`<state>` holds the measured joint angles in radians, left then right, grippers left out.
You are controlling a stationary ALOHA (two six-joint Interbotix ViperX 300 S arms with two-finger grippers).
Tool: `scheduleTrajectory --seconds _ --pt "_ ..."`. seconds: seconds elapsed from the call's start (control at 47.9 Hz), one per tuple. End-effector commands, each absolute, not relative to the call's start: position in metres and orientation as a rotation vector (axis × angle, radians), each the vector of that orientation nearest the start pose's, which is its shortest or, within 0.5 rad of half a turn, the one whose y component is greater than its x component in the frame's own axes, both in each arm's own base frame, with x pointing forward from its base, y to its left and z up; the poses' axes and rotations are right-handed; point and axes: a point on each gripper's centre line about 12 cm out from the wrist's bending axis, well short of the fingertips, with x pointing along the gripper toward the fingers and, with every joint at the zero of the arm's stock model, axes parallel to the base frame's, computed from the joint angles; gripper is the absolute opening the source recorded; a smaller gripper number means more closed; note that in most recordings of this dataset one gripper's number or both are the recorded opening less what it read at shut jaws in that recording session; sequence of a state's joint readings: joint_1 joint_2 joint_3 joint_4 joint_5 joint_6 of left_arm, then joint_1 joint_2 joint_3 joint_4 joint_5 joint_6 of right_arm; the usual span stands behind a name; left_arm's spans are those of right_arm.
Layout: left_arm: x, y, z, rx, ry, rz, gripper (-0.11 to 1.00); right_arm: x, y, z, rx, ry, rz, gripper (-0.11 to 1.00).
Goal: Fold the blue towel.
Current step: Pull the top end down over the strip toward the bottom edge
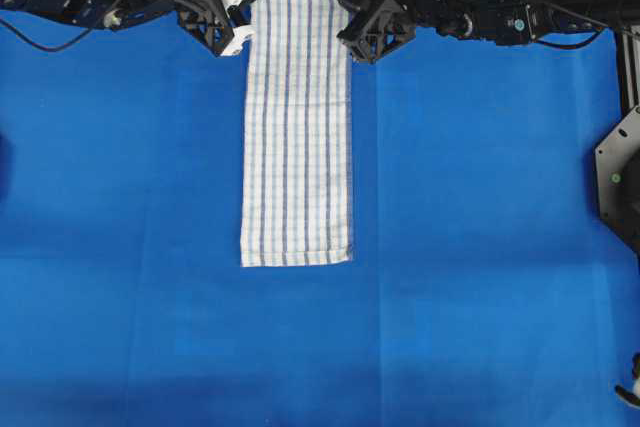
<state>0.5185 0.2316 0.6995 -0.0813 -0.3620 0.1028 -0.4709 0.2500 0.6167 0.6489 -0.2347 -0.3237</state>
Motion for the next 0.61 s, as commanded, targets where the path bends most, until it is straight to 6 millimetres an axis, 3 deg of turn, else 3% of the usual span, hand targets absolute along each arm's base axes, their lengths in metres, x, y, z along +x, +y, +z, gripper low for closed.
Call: scheduleTrajectory --seconds 0.0,0.334,0.585 --pt "0.356 0.197 0.119 -0.098 0.527 0.506 0.05 0.367 -0.203 0.123 0.396 0.533 -0.681 0.08" --pt "0.353 0.148 0.143 -0.084 0.493 0.405 0.05 0.367 -0.16 0.141 0.39 0.517 -0.591 0.08" --pt "0.343 0.096 0.161 -0.111 0.45 0.3 0.05 0.364 -0.107 0.153 0.399 0.502 -0.488 0.08"
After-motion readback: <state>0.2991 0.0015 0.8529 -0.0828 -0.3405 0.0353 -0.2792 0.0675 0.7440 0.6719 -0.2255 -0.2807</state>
